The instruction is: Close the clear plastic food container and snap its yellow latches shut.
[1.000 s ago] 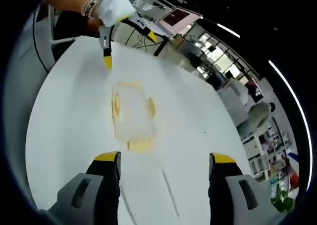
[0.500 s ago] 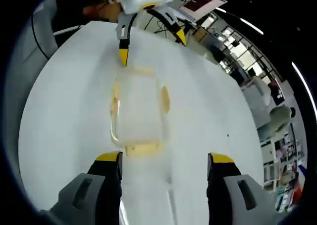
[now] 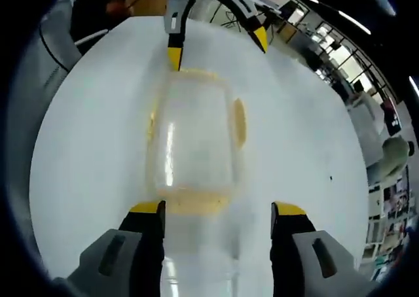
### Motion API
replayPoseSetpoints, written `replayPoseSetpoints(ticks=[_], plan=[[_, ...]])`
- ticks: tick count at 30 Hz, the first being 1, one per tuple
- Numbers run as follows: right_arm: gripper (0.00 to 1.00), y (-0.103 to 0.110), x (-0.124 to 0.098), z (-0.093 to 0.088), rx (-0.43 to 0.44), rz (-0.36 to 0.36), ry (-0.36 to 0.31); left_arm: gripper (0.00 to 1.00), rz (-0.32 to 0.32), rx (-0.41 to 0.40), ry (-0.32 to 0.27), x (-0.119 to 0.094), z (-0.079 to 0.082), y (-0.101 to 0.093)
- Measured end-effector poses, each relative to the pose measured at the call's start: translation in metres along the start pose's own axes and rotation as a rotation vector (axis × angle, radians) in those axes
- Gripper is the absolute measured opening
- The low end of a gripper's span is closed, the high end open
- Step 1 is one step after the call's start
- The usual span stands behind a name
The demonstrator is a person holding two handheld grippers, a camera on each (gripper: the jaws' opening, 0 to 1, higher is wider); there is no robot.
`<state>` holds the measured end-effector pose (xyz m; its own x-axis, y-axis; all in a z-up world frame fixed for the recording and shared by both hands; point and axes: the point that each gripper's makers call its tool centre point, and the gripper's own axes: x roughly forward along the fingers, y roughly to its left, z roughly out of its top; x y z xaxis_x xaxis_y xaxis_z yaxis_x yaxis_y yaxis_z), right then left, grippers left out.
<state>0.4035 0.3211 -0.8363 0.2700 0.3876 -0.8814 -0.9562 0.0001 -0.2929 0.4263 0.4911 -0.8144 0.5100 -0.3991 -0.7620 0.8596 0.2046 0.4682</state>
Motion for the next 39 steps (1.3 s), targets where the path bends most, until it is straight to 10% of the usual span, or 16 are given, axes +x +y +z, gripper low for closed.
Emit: replayPoseSetpoints(ticks=[11,29,35,39], plan=[[0.39,0.022,0.004,-0.002,0.12,0.241,0.001,0.65,-0.146,0.081,0.009,0.007,0.006,-0.017],[0.39,0.022,0.003,-0.002,0.105,0.283,0.038,0.42,-0.489,0.087,0.101,0.015,0.003,-0.044],[0.38,0.021,0.003,-0.003,0.112,0.283,0.033,0.34,-0.545,-0.036,0.158,0.011,-0.002,-0.052],[0.38,0.021,0.002,-0.003,0.105,0.285,0.045,0.34,-0.505,0.025,0.126,0.015,0.0,-0.045]])
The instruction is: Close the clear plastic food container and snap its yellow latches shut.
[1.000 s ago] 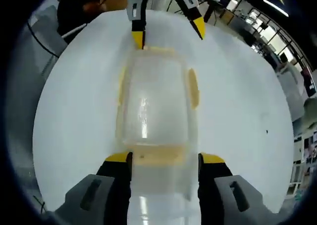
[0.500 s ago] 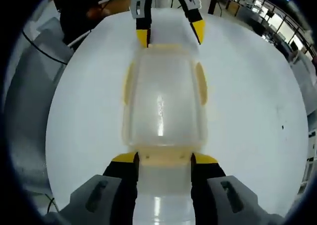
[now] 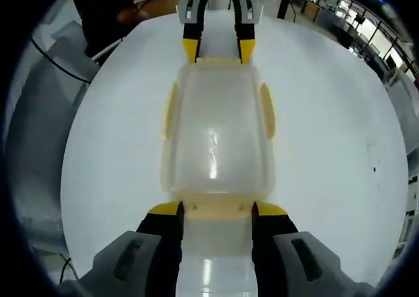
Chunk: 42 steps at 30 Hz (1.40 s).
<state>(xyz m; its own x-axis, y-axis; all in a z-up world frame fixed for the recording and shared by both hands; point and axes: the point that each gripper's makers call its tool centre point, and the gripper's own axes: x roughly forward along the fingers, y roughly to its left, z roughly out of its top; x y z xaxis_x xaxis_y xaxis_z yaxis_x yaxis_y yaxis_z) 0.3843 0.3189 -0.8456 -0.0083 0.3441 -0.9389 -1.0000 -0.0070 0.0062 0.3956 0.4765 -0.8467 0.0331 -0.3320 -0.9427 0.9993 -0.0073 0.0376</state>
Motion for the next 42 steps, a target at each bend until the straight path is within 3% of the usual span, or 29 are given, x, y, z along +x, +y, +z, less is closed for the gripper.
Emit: replayPoseSetpoints(ticks=[6,16,25,35,42], plan=[[0.39,0.0,0.001,0.0,-0.004,0.003,0.021,0.34,-0.008,-0.013,0.002,0.001,0.001,0.002],[0.38,-0.002,0.003,0.002,0.003,0.0,0.033,0.35,-0.01,-0.007,0.087,0.002,0.001,0.0],[0.38,0.002,0.004,0.003,-0.016,-0.008,0.108,0.34,-0.004,-0.024,0.07,-0.001,-0.002,-0.004],[0.37,0.013,0.0,0.011,-0.006,0.027,0.068,0.34,-0.03,-0.023,0.097,-0.01,-0.008,-0.011],[0.37,0.021,-0.017,0.015,-0.039,0.025,0.042,0.33,-0.028,-0.06,0.069,-0.027,-0.001,-0.023]])
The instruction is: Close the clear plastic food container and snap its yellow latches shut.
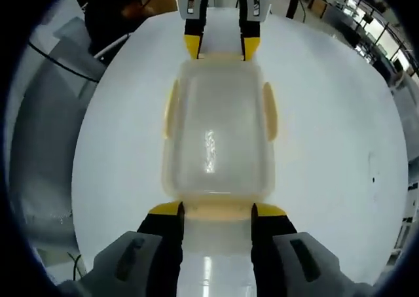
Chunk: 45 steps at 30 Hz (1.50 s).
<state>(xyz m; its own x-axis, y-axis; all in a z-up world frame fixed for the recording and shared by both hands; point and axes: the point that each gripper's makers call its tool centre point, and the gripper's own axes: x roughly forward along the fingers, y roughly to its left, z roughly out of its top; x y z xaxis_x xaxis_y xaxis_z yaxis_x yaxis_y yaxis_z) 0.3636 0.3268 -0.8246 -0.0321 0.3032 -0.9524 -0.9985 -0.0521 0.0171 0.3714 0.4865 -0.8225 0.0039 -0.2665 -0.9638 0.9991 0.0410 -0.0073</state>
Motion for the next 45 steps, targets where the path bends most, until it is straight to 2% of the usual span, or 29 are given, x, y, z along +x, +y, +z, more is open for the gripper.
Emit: replayPoseSetpoints(ticks=[2,4,12,16,27,33,37,45], plan=[[0.37,0.003,-0.01,0.002,-0.009,0.0,-0.011,0.33,-0.012,-0.022,-0.019,-0.009,0.004,-0.007],[0.37,0.001,-0.017,0.006,-0.012,-0.009,-0.025,0.33,0.011,-0.006,-0.018,-0.014,0.006,-0.008],[0.37,0.013,-0.046,0.002,-0.025,-0.033,-0.032,0.33,0.034,-0.004,-0.03,-0.033,0.023,-0.02],[0.37,0.016,-0.059,-0.007,-0.027,-0.047,-0.027,0.33,0.039,-0.001,-0.04,-0.042,0.038,-0.024],[0.37,0.022,-0.08,-0.031,-0.017,-0.057,-0.051,0.33,0.018,0.0,-0.056,-0.047,0.073,-0.032],[0.37,0.021,-0.092,-0.056,-0.013,-0.072,-0.051,0.33,0.024,0.012,-0.058,-0.045,0.101,-0.03],[0.37,0.019,-0.098,-0.076,-0.013,-0.08,-0.04,0.33,0.014,0.005,-0.087,-0.039,0.12,-0.028],[0.37,0.016,-0.102,-0.113,0.008,-0.077,-0.04,0.33,0.011,0.025,-0.078,-0.024,0.154,-0.019]])
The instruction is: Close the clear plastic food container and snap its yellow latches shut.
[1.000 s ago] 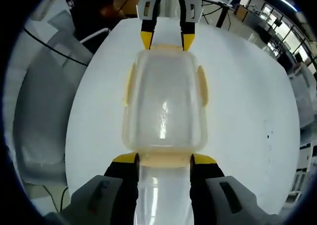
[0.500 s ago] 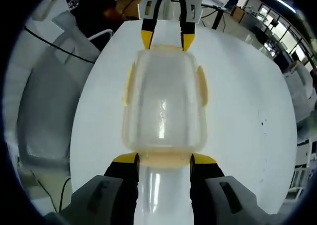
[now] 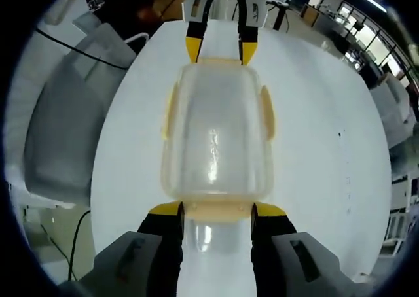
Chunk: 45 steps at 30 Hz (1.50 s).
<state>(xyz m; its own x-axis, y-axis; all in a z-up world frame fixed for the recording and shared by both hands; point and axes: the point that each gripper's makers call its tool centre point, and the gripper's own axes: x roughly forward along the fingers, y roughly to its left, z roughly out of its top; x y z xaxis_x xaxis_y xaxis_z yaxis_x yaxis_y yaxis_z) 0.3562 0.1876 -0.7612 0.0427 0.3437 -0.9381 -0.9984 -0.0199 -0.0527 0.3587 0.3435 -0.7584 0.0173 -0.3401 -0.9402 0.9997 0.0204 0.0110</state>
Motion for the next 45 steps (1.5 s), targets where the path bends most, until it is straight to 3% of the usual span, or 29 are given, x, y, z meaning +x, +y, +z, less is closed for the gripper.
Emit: replayPoseSetpoints(ticks=[7,22,29,35,45], plan=[[0.37,-0.002,-0.004,-0.036,0.011,-0.005,-0.008,0.33,-0.004,0.012,0.005,0.02,0.032,0.01],[0.37,-0.008,-0.014,-0.094,0.011,0.001,0.01,0.34,-0.018,0.007,0.045,0.046,0.078,0.018],[0.38,-0.008,-0.014,-0.107,0.009,-0.002,0.004,0.34,-0.018,0.004,0.064,0.054,0.09,0.019],[0.38,-0.007,-0.011,-0.105,0.005,0.001,-0.008,0.34,-0.026,0.004,0.119,0.06,0.086,0.018],[0.38,-0.005,-0.007,-0.101,0.007,0.011,-0.011,0.34,-0.042,-0.002,0.141,0.058,0.082,0.013]])
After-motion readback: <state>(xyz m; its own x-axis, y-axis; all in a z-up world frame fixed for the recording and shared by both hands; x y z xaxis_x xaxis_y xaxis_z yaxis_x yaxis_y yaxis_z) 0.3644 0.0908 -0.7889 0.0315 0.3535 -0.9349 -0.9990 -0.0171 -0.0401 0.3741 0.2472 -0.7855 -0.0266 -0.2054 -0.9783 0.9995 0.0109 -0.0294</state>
